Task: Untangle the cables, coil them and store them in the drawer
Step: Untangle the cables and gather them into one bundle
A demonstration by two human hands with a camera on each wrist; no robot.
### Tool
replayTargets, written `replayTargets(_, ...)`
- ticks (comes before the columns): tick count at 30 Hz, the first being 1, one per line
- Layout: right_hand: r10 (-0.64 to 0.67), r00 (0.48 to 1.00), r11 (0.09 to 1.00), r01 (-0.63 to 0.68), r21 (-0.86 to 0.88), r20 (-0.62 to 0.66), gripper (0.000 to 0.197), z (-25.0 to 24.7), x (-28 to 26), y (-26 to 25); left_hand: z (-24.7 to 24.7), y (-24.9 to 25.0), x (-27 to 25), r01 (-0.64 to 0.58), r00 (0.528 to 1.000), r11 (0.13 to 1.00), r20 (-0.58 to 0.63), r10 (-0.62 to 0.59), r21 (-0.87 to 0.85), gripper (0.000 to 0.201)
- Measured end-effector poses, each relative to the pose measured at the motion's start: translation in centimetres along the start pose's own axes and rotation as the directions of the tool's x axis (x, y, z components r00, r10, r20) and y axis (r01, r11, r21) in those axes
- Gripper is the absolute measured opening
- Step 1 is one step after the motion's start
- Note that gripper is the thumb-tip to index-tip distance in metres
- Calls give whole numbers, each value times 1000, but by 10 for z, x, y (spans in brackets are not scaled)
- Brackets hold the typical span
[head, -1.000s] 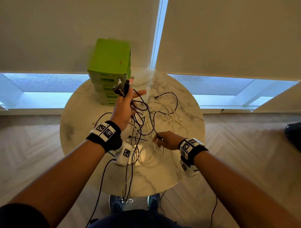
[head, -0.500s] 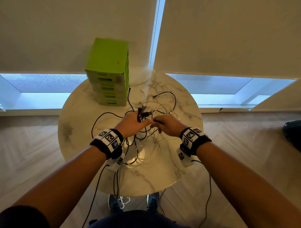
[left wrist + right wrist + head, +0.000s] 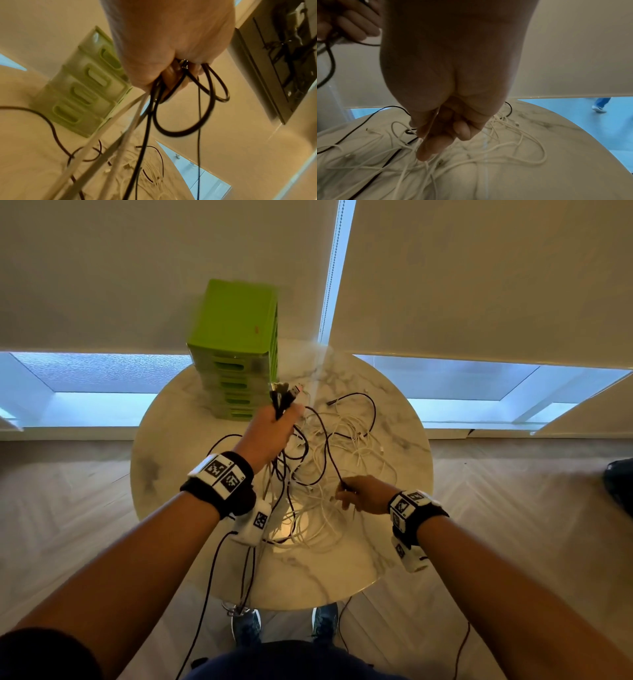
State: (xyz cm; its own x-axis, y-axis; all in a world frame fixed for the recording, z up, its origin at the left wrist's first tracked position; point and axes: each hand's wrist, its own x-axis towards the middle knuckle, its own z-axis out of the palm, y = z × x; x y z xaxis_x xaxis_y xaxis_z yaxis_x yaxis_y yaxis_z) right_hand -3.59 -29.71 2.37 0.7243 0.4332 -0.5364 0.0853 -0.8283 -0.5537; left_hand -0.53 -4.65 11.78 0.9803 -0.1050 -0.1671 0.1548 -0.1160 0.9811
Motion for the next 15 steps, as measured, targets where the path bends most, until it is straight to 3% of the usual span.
replayTargets(2, 14, 1000, 999, -13, 35, -5, 28, 4, -4, 2, -7, 3, 1, -10, 999, 1000, -37, 11, 23, 30)
replayTargets(5, -29, 988, 999, 31, 10, -155, 32, -2, -8, -3, -14, -6, 2, -8, 999, 996, -30, 11, 89, 20)
replayTargets(8, -90, 926, 992, 117, 52, -368, 70, -15, -13, -16, -3, -16, -2, 16, 997, 991, 71, -26, 135, 16)
replayTargets(10, -135, 886, 977, 194, 92, -443, 84, -24, -19, -28, 12, -17, -6, 16, 988, 985, 146, -42, 174, 20)
replayTargets(12, -201, 854, 962, 265, 68, -480, 84, -31, -29, -42, 29, -11, -10, 0, 974, 983, 223, -41, 182, 18)
replayTargets(15, -194, 802, 955, 285, 77, -565, 52, -34, -50, -52, 51, 0, -15, -46, 945, 985, 326, -10, 165, 18)
